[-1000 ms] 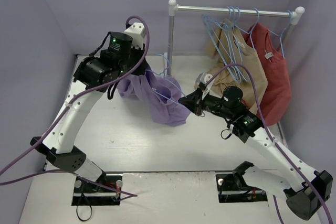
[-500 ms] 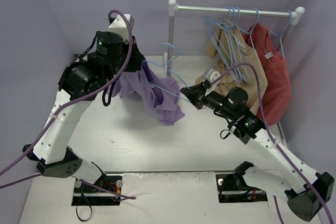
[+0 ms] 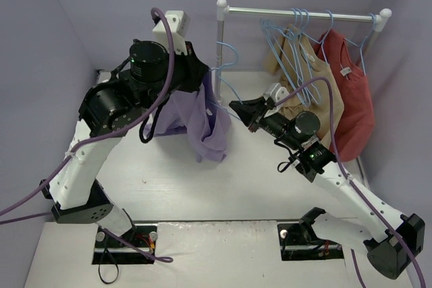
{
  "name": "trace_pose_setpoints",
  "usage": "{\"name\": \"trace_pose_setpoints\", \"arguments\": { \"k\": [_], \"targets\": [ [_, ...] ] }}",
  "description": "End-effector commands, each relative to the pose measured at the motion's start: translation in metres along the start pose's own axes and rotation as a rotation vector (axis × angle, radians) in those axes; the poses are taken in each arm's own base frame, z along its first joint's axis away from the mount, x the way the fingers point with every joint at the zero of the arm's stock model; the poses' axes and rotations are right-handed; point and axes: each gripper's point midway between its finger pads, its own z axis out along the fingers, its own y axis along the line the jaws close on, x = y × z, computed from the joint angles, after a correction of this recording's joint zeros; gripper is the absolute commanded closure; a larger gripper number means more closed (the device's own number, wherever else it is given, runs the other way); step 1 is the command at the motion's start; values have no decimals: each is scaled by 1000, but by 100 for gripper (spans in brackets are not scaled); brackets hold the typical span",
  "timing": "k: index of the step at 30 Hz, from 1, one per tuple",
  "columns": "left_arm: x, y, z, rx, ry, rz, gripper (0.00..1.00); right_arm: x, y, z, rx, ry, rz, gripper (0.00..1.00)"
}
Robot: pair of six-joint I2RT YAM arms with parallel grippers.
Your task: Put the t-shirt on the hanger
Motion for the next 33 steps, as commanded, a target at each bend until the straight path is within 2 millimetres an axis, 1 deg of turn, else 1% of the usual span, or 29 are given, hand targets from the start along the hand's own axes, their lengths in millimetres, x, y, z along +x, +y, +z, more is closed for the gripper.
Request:
{"name": "trace_pose_setpoints", "arguments": {
  "k": [1,4,5,6,7,8,9,10,11,13,14,15,16,17,18,19,20,21,24,26,27,28,29,30,31,33],
  "targets": [
    [-14,-38,-8,123,-55,-9,100,-67,-9,6,45,-254,-57,100],
    [-10,-47,-6,144,-48,7,100,-68,-10,8,47,-264,-60,100],
    [-10,-47,-6,143,-48,22,100,-68,-11,9,47,-265,-61,100],
    [-12,-44,-7,133,-57,44,96,-67,-11,9,45,-265,-61,100],
    [-14,-40,-9,120,-66,59,89,-67,-10,9,44,-264,-61,100],
    [-17,-36,-12,110,-77,72,79,-65,-10,9,42,-261,-60,100],
    [-24,-28,-19,81,-104,108,59,-61,-10,9,42,-252,-57,100],
    [-29,-21,-24,59,-122,135,50,-58,-8,8,39,-248,-36,100],
    [-35,-16,-28,41,-139,155,45,-56,-8,7,39,-244,-29,100],
    [-49,-3,-45,12,-185,237,41,-46,-7,6,35,-227,-15,100],
    [-53,0,-50,7,-199,267,41,-44,-6,6,31,-224,-10,100],
    [-59,6,-58,-1,-214,333,41,-41,-5,6,24,-218,-3,100],
    [-62,11,-63,-15,-222,391,41,-37,-3,5,18,-211,1,100],
    [-60,18,-64,-34,-211,484,41,-34,-2,5,10,-205,4,100],
    [-61,21,-68,-40,-216,502,41,-32,0,5,2,-200,6,100],
    [-54,28,-65,-54,-187,570,41,-29,2,5,-13,-192,8,100],
    [-52,33,-66,-61,-178,628,41,-27,5,6,-28,-186,9,100],
    [-46,35,-67,-35,-161,708,41,-24,8,6,-49,-173,9,100],
    [-15,40,-54,80,-72,862,44,-11,15,8,-92,-127,12,100],
    [7,42,-46,204,-6,881,44,-4,21,8,-132,-103,14,100],
    [17,37,-45,280,13,881,44,-2,26,8,-157,-95,15,100],
    [22,42,-41,293,33,896,44,2,27,8,-169,-84,19,100],
    [27,52,-34,281,63,894,44,7,29,9,-182,-71,24,100],
    [36,53,-28,314,95,900,44,9,34,9,-212,-60,27,100],
    [35,58,-29,303,103,897,44,11,34,9,-214,-56,30,100],
    [42,56,-22,369,136,893,44,18,41,10,-257,-30,40,100]
  ]
}}
